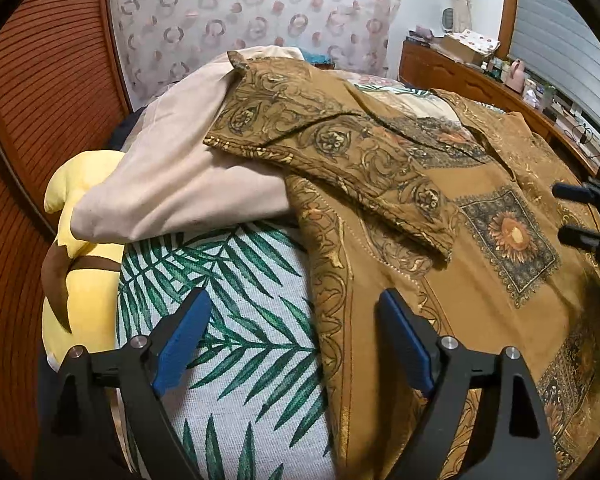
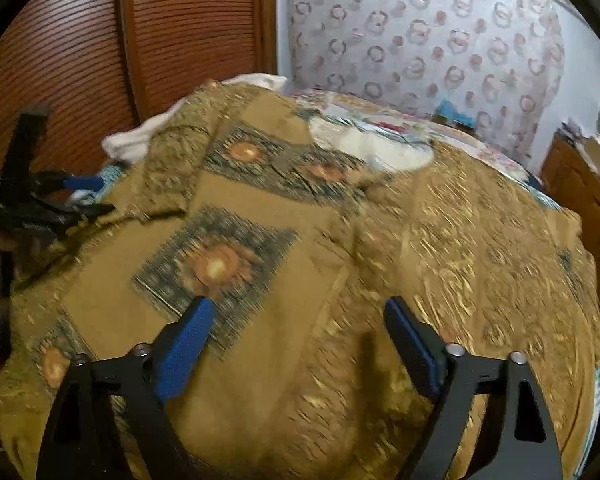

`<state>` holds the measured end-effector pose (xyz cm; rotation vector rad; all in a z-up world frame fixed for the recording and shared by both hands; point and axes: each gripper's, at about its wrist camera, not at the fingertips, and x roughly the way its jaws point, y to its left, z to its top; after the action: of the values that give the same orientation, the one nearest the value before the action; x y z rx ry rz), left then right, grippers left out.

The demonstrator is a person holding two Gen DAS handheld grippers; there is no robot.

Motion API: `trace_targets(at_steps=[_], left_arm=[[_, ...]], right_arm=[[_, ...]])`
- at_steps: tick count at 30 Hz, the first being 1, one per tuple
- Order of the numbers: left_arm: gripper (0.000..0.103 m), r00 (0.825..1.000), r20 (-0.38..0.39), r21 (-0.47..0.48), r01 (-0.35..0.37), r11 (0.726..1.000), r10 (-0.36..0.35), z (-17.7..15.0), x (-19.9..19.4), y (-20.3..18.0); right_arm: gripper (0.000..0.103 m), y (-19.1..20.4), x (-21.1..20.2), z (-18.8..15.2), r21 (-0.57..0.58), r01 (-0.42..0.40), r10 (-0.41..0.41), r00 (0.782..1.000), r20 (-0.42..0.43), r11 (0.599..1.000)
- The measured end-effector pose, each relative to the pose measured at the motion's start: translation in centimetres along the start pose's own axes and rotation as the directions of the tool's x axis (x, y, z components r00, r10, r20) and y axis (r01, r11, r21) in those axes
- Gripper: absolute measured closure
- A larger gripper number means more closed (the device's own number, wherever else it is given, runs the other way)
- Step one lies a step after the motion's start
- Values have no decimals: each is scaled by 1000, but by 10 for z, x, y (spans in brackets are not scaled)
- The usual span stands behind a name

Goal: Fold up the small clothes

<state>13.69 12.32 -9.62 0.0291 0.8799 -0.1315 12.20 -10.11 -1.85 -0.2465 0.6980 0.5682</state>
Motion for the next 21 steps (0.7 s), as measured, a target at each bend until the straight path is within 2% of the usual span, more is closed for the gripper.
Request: trace_targets(at_steps=[2,6,9,13,18,21], left_arm=[[16,1000,3,-2,-3,1000,3,2,-1,-3],[16,1000,10,-7,-4,1000,4,2,-4,-2],[16,1000,12,-10,-2,1000,2,1,-6,-2],[16,1000,13,-11,-2,1000,2,1,-7,-3],[16,1000,14,-12,-1,1000,1,0,-7,-3],[16,1000,14,-12,-1,1000,1,0,-7,-3]], right_arm=[[27,9,2,15,-31,-27,28,999,28,999],[29,33,21,53,-77,-95,99,993,57,993],[29,51,53,82,-83,-132,136,990,45,988],[29,69,93,102,-83,-165,165,986,5,983],[29,89,122,119,-115,-172,170,985,-31,978],[29,95,135,125,-123,-151,146,988,-55,981]])
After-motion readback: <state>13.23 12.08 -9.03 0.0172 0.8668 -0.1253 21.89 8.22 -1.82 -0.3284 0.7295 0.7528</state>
